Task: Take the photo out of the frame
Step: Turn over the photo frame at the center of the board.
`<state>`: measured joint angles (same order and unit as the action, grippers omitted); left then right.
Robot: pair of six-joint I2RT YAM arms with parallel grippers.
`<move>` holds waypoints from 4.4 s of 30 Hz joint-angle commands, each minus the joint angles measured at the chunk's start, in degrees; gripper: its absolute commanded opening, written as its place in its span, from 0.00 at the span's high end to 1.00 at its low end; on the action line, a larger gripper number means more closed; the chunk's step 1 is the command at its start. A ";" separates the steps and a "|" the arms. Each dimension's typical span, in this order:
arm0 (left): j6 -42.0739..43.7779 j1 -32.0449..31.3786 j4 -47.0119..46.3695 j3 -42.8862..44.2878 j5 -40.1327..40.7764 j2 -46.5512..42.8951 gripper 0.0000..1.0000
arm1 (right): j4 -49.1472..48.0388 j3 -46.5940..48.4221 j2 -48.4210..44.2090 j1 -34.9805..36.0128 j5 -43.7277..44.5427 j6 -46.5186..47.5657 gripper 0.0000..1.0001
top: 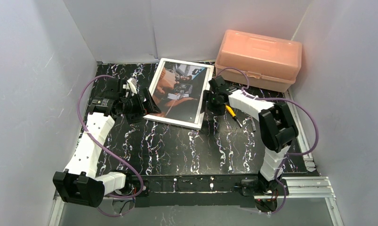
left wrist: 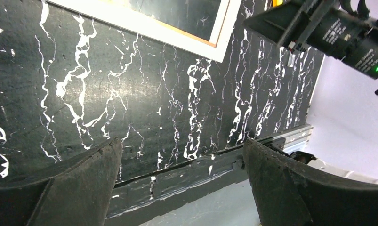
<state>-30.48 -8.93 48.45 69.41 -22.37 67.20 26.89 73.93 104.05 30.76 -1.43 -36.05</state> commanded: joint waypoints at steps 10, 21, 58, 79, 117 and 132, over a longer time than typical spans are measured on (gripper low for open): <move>6.10 -3.09 6.60 4.78 11.59 -1.20 0.02 | 2.13 8.42 8.37 3.23 8.90 -1.45 0.33; 5.82 -3.87 6.92 3.99 12.16 -1.54 0.01 | 4.92 12.38 12.52 4.82 9.48 -2.24 0.39; 2.39 -25.71 -1.33 1.82 14.15 7.37 0.07 | 9.86 10.31 -0.73 7.06 3.60 -3.42 0.98; 36.82 -51.42 -11.21 0.73 31.59 14.57 0.08 | 9.71 7.47 -4.77 7.82 1.88 -3.96 0.99; 62.51 -55.08 -40.35 -13.86 56.69 24.20 0.12 | 13.89 10.64 -5.26 7.86 -4.73 -1.27 0.99; 57.26 -55.06 -40.89 -13.29 59.64 21.12 1.00 | 9.30 7.14 -6.19 2.12 -16.18 -0.79 0.58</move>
<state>35.14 -65.10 8.40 55.33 38.85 92.75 39.33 82.52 101.62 35.88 -6.31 -36.88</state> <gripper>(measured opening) 0.299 0.331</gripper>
